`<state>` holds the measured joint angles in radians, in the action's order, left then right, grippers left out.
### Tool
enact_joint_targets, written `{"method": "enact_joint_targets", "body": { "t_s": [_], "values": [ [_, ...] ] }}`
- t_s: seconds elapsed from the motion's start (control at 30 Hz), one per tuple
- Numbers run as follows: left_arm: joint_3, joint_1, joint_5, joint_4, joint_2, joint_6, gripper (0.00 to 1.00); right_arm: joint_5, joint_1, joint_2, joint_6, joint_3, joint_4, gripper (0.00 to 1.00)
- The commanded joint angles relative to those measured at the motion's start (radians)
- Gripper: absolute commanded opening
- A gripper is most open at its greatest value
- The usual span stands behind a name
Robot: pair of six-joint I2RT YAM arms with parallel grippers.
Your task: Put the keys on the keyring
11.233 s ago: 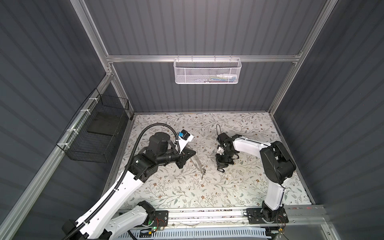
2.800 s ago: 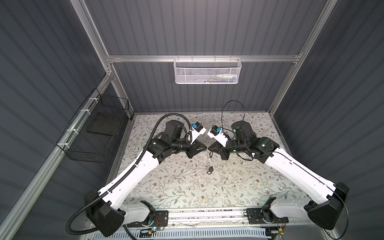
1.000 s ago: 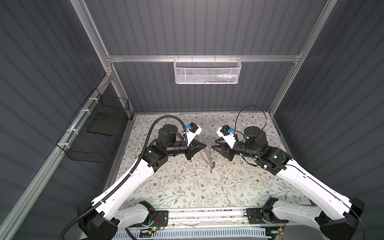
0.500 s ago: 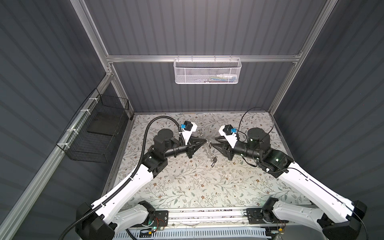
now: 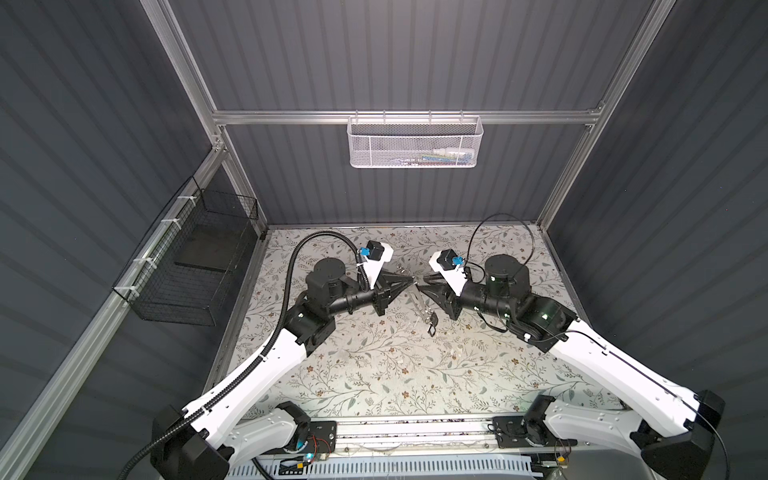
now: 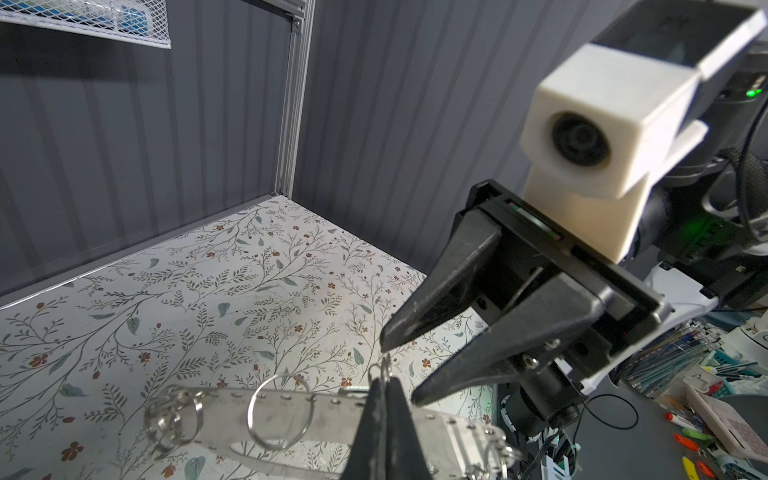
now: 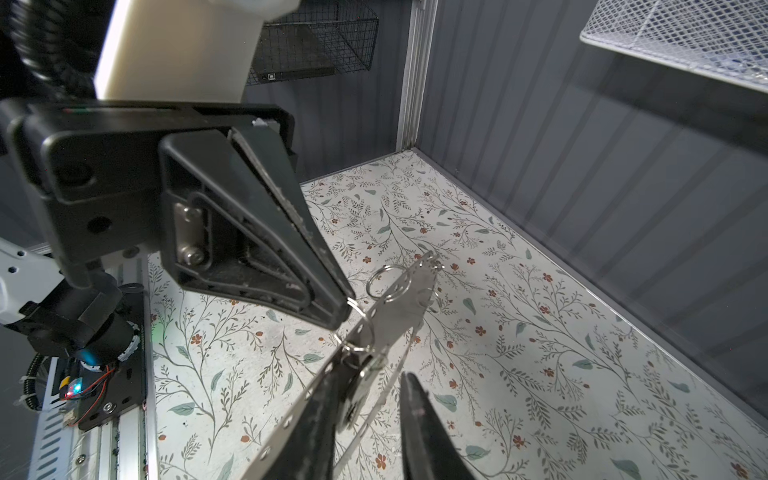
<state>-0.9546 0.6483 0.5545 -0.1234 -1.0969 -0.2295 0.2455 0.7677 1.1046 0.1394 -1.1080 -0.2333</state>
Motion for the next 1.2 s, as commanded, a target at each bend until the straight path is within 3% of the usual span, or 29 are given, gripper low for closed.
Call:
{"method": "enact_joint_targets", "body": {
  "t_s": [0.0, 0.13, 0.27, 0.5, 0.73, 1.17],
  "values": [
    [-0.001, 0.002, 0.026, -0.076, 0.027, -0.029, 0.0, 0.007, 0.007, 0.002, -0.011, -0.026, 0.004, 0.29],
    [0.007, 0.002, 0.03, -0.099, 0.03, -0.04, 0.0, -0.006, -0.01, -0.012, -0.06, -0.012, 0.028, 0.27],
    [0.026, 0.002, 0.034, -0.14, 0.044, -0.057, 0.0, 0.133, -0.08, -0.039, -0.16, 0.033, 0.108, 0.27],
    [0.058, 0.002, 0.057, -0.21, 0.053, -0.087, 0.0, 0.256, -0.141, -0.065, -0.245, 0.069, 0.189, 0.28],
    [0.069, 0.002, 0.084, -0.277, 0.049, -0.111, 0.0, 0.44, -0.214, -0.047, -0.409, 0.102, 0.328, 0.25],
    [0.048, 0.002, 0.115, -0.307, 0.022, -0.134, 0.0, 0.546, -0.211, 0.043, -0.456, 0.079, 0.34, 0.26]
  ]
}}
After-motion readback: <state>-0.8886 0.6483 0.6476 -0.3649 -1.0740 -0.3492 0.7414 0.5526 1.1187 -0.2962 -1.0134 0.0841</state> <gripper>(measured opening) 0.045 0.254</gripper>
